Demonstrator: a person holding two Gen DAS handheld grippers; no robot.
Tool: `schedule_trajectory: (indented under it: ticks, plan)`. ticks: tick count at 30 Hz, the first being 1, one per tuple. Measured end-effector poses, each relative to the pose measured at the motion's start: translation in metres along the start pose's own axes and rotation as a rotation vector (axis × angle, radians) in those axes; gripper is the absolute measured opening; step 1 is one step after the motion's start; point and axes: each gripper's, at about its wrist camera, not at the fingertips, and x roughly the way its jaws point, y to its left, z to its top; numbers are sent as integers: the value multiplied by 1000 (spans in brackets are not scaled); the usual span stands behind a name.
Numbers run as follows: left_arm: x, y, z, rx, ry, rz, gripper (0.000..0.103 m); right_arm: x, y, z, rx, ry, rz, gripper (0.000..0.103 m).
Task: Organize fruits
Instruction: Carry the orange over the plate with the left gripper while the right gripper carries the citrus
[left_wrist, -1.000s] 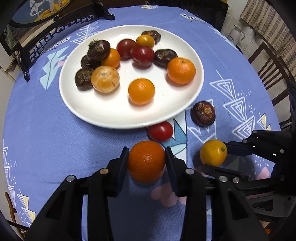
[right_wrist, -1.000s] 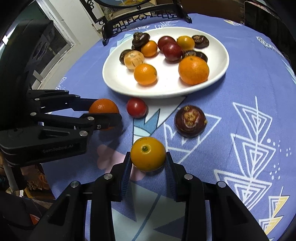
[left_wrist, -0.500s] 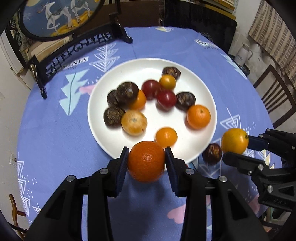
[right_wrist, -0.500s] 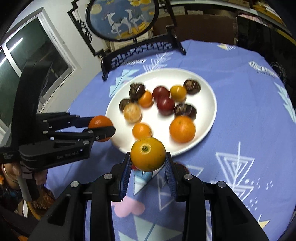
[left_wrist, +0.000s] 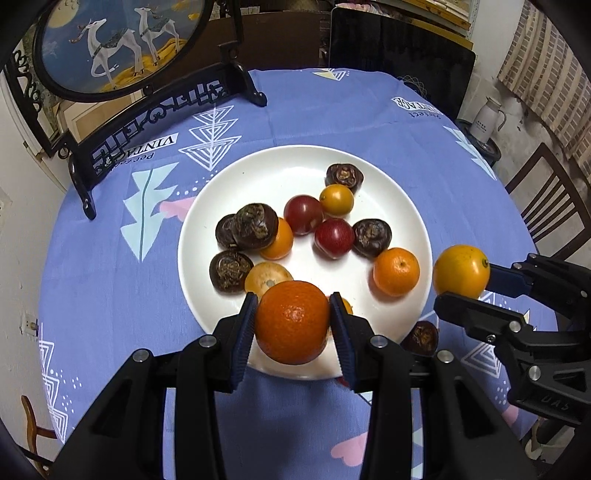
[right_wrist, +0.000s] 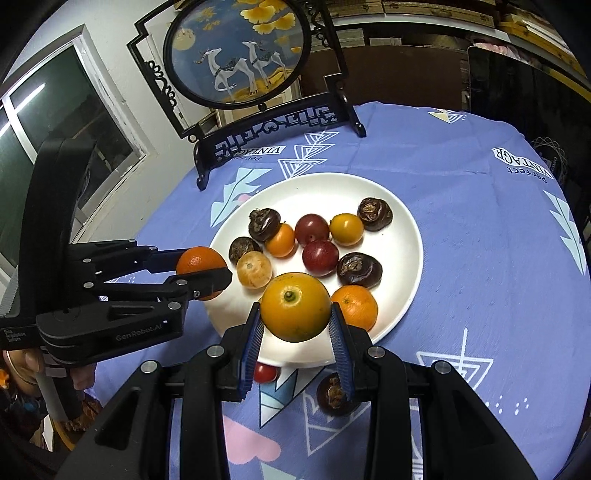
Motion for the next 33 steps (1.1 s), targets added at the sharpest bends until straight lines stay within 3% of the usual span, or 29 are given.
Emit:
schedule_trajectory:
  ticks: [14,33]
  plan:
    - [12,3,31,8,-13,41,39,8,-17,40,11,-47,-15,36]
    - [47,12,54,-9,27,57,39,52,-27,67,2,8,-18,37]
